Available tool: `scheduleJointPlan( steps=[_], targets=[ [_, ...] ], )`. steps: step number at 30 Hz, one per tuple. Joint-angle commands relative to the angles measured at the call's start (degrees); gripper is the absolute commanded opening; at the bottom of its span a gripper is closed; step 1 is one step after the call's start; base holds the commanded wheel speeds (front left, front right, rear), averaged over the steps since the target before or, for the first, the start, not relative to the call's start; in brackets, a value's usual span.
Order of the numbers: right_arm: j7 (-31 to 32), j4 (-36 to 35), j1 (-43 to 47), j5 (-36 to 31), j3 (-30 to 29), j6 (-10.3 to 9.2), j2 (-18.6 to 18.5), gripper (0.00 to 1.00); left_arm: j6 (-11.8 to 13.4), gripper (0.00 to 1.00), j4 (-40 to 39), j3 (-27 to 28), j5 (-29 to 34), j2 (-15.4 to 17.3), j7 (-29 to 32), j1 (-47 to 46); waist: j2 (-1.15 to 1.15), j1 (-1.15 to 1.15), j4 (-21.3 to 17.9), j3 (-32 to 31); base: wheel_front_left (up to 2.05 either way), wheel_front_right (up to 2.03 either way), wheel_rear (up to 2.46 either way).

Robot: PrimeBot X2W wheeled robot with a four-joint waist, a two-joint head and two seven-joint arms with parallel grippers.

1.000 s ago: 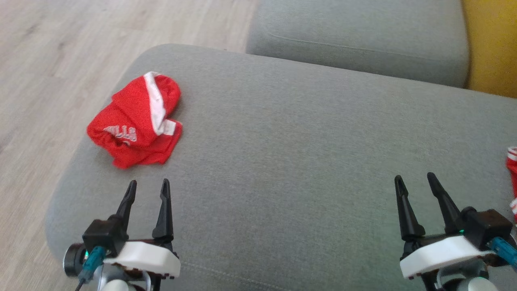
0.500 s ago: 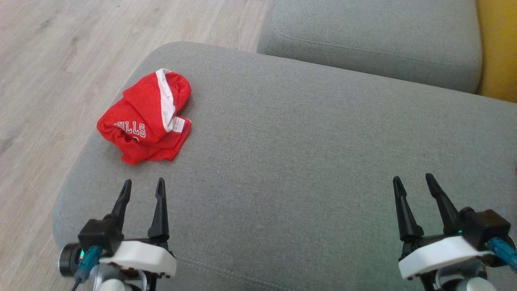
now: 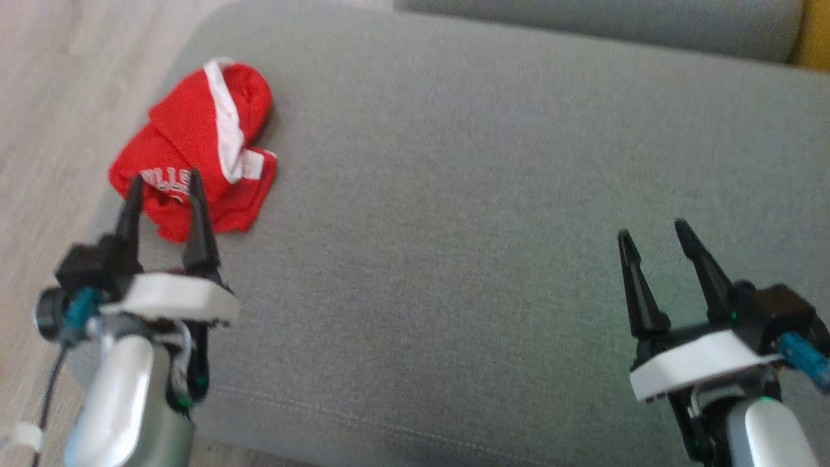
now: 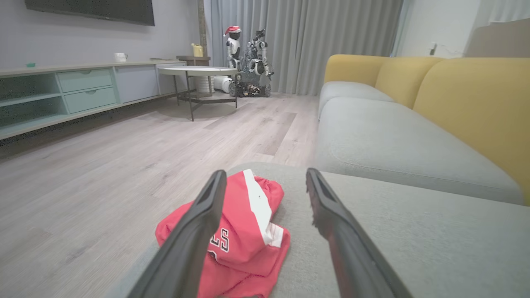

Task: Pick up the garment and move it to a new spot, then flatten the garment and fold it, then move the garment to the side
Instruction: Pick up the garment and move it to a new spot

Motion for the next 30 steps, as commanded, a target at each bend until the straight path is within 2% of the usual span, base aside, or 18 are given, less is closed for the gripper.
scheduleJointPlan(
  steps=[1,4,8,11,22,23,24,25,28,30],
  targets=[
    [0.43,-2.87,-3.10,-0.70,1.93,-0.05,-0.48,1.00,-0.15,1.00,0.32,3.54,0.21,0.83,-0.33,-4.19,0.00,0.00,-2.49,5.39,0.00,0.00,0.00],
    [1.04,-4.08,-4.89,-1.29,2.17,-0.05,-1.17,1.00,-1.06,1.00,4.45,6.27,-0.22,0.60,-0.33,-8.13,0.00,0.00,-3.87,9.38,0.00,0.00,0.00],
    [1.53,-5.04,-6.56,-1.43,2.16,-0.05,-1.97,1.00,-3.55,1.00,12.13,9.63,-0.78,1.24,-0.33,-13.82,0.00,0.00,-5.07,13.51,0.00,0.00,0.00],
    [1.70,-5.17,-7.46,-1.39,2.64,-0.05,-2.65,1.00,-5.14,1.00,19.01,11.38,-0.29,2.58,-0.33,-17.90,0.00,0.00,-5.95,15.59,0.00,0.00,0.00],
    [2.51,-5.77,-9.22,-0.80,3.12,-0.05,-4.34,1.00,-10.06,1.00,46.59,12.97,-0.89,5.88,0.01,-30.07,0.00,0.00,-7.12,19.24,0.00,0.00,0.00],
    [2.55,-5.70,-9.25,-0.73,3.11,-0.05,-4.35,1.00,-10.32,0.92,48.73,12.94,-1.07,6.01,0.28,-30.85,0.00,0.00,-7.16,19.26,0.00,0.00,0.00],
    [2.58,-5.65,-9.29,-0.65,3.13,-0.05,-4.34,1.00,-10.67,0.35,50.54,12.96,-1.28,6.21,0.37,-31.59,0.00,0.00,-7.22,19.29,0.00,0.00,0.00],
    [2.58,-5.59,-9.33,-0.53,3.15,-0.05,-4.29,1.00,-10.87,0.00,51.79,12.98,-1.38,6.49,0.29,-32.27,0.00,0.00,-7.30,19.31,0.00,0.00,0.00],
    [2.40,-5.26,-9.43,-0.18,2.92,-0.05,-4.14,1.00,-11.02,0.00,52.85,12.83,-1.00,7.35,-0.15,-33.71,0.00,0.00,-7.31,19.00,0.00,0.00,0.00],
    [2.07,-5.01,-9.48,-0.04,2.64,-0.05,-4.04,1.00,-10.39,0.00,50.07,13.34,-0.65,7.77,-0.28,-34.03,0.00,0.00,-7.18,18.57,0.00,0.00,0.00]
  ],
)
